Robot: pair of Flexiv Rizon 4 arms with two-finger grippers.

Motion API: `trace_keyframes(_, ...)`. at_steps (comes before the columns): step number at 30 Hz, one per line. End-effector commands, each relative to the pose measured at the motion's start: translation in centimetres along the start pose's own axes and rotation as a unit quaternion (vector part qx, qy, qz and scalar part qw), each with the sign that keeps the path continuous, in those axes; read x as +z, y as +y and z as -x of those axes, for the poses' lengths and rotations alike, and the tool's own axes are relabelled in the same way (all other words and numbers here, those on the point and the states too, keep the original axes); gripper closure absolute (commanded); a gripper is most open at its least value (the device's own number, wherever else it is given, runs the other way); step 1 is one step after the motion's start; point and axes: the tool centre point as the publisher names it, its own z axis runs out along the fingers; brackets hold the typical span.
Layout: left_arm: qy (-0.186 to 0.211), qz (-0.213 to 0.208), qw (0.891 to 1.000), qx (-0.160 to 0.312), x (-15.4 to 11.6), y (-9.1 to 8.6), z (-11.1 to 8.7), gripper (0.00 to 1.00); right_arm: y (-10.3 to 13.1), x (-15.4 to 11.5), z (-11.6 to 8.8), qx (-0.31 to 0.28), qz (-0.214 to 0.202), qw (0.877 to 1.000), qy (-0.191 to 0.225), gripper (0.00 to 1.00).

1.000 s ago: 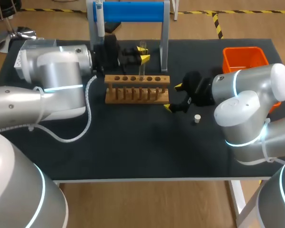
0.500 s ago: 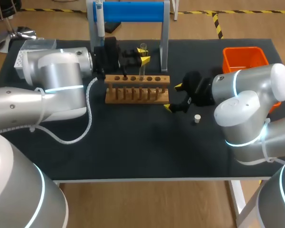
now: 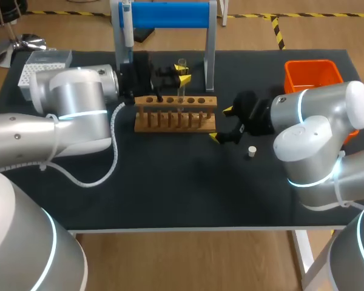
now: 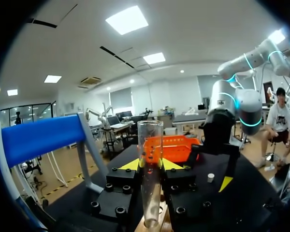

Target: Invert the test tube, pick up the pipette, mount the tip to pipette, aspirate from beaker and dispense into the tube, eject the tip, return the pipette, and cap with the stopper.

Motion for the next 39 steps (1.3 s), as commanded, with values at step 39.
trace_keyframes(39, -0.004, -0.006, 1.000, -0.018, 0.6, 3.1, 0.3, 1.00, 0.1, -0.1, 0.1, 0.000, -0.002, 1.000, 0.001, 0.00)
